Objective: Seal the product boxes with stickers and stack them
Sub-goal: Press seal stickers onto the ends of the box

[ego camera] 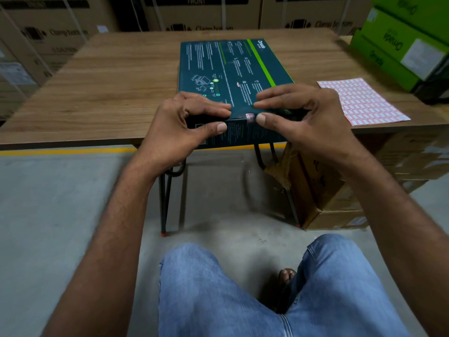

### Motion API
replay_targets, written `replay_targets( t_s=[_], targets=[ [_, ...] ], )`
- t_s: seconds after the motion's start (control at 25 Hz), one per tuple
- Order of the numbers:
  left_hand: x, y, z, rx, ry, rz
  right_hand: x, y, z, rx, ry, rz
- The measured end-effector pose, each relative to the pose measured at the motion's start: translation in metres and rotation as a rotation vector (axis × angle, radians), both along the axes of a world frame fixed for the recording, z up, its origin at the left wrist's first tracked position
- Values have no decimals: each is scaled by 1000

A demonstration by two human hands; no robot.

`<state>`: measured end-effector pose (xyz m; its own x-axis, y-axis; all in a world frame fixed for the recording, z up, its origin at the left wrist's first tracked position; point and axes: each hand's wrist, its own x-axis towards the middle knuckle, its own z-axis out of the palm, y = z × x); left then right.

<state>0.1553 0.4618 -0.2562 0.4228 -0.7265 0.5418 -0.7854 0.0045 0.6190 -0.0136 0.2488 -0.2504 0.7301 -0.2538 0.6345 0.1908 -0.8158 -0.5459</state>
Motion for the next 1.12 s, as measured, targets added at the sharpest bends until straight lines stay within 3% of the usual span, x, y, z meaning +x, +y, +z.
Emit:
replay_targets(
  t_s=[0.24,0.4,0.56,0.8,1.12],
  targets=[
    [-3,-1,-3,-18,-3,9,14,8,-15,-267,-59,-32],
    [-2,-2,-6,-34,1,3,11,4,-22,-331,-21,-49],
    [-3,-1,-5,-45,-27,4,9,10,-19,-207,-46,-55],
    [-5,-2,-5,-37,8,13,8,8,-11,-258,50,-59],
    [-11,4,3,28,-108,56,0,7,-4,146,66,-264]
  ],
)
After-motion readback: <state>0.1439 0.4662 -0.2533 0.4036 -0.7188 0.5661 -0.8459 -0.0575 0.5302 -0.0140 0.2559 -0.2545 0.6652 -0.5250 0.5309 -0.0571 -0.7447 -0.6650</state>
